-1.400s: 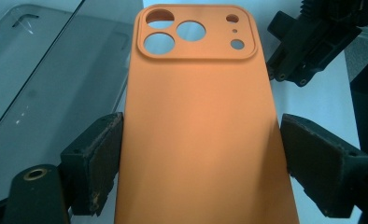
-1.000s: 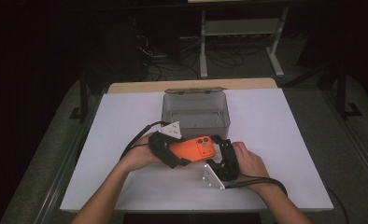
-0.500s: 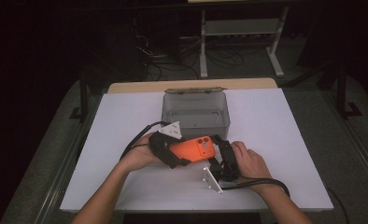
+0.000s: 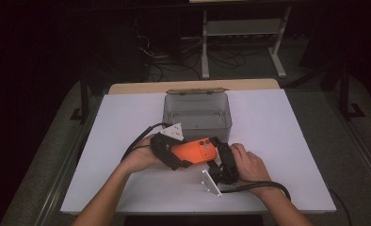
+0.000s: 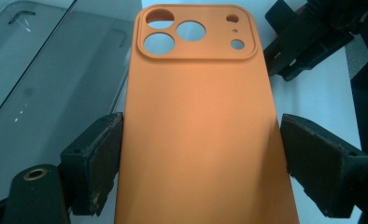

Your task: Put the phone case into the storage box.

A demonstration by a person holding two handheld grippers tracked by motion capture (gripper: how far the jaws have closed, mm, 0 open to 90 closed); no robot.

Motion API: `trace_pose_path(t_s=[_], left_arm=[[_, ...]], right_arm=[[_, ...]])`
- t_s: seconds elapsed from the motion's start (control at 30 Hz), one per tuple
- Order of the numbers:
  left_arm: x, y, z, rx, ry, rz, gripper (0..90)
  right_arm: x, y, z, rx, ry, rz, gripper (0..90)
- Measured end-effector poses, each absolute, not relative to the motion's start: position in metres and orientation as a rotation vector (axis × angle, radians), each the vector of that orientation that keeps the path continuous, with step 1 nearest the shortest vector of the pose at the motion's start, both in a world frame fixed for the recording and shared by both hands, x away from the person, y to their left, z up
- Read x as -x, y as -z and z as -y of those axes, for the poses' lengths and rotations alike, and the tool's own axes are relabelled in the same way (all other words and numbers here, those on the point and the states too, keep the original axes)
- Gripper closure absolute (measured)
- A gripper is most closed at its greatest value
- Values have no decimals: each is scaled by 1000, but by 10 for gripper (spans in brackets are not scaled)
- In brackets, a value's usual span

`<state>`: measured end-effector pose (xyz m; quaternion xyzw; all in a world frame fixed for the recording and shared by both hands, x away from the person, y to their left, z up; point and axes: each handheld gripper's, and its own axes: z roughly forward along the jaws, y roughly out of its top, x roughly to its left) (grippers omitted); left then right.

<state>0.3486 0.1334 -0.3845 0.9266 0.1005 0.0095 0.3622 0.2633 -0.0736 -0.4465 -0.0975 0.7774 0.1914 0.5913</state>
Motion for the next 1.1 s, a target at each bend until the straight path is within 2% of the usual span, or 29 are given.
trace_pose_path(t_s=[0.7, 1.1], left_arm=[[-349, 383, -135, -2385, -27, -269, 161], [-351, 385, -135, -2390, -39, -295, 161]], right_arm=[[-260, 443, 34, 278, -471, -1769, 0], [-259, 447, 27, 282, -434, -1744, 0]])
